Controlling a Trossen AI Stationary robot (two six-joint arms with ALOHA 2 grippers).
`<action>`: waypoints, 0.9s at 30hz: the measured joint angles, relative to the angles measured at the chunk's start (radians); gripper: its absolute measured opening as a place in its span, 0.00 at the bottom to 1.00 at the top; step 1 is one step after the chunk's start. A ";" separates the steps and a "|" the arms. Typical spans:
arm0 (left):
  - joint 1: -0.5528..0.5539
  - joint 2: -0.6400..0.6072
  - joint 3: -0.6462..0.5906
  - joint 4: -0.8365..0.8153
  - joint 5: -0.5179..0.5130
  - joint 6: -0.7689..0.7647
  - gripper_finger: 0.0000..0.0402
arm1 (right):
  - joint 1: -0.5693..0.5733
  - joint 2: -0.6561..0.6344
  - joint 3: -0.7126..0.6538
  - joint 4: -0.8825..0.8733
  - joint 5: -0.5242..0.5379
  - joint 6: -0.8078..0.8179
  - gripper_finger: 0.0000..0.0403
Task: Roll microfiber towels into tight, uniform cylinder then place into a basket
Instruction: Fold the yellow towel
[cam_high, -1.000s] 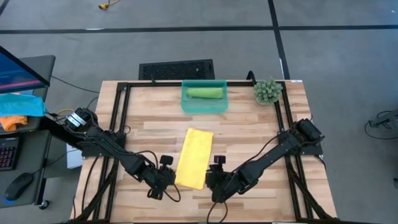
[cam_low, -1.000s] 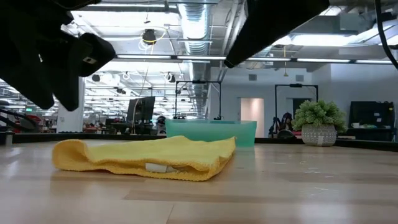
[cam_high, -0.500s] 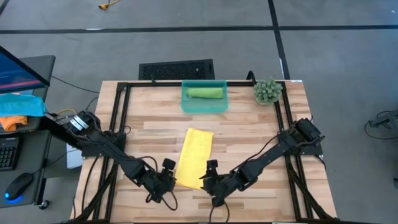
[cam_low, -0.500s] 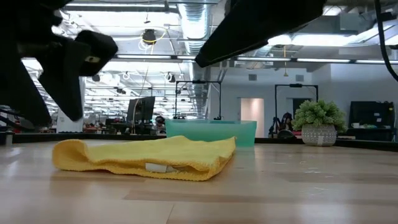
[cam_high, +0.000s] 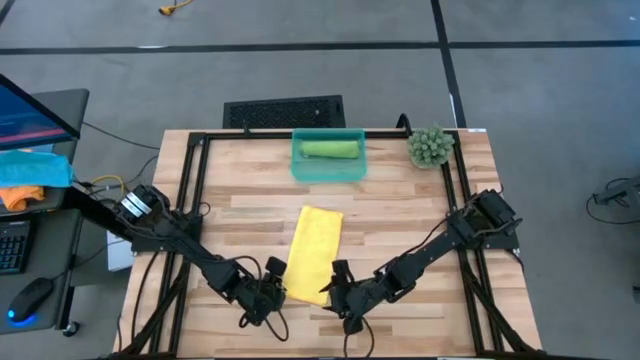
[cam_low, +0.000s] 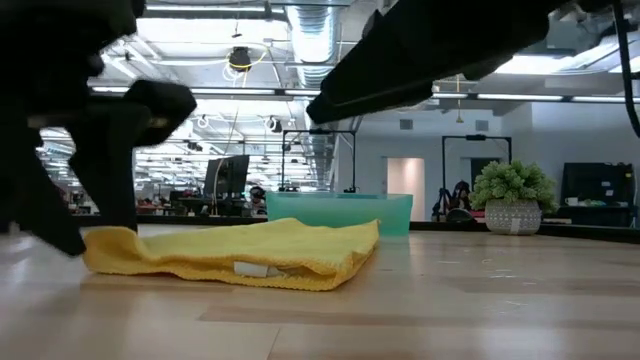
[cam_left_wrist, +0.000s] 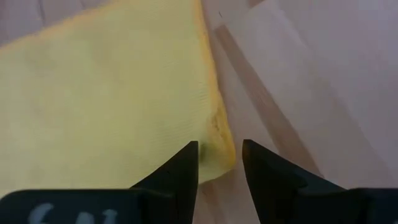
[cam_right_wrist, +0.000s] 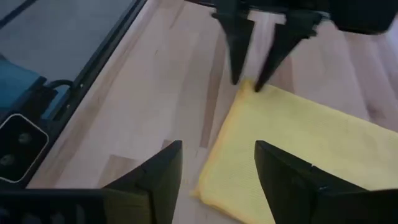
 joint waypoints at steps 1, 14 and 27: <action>0.003 0.003 -0.001 -0.008 0.002 0.000 0.30 | -0.003 0.008 0.000 0.007 -0.009 0.000 0.56; 0.030 0.060 0.003 0.016 0.047 -0.036 0.29 | -0.041 0.145 0.009 0.083 -0.125 -0.036 0.58; 0.070 0.064 0.014 0.020 0.089 -0.311 0.29 | -0.078 0.174 0.020 0.004 -0.199 0.062 0.58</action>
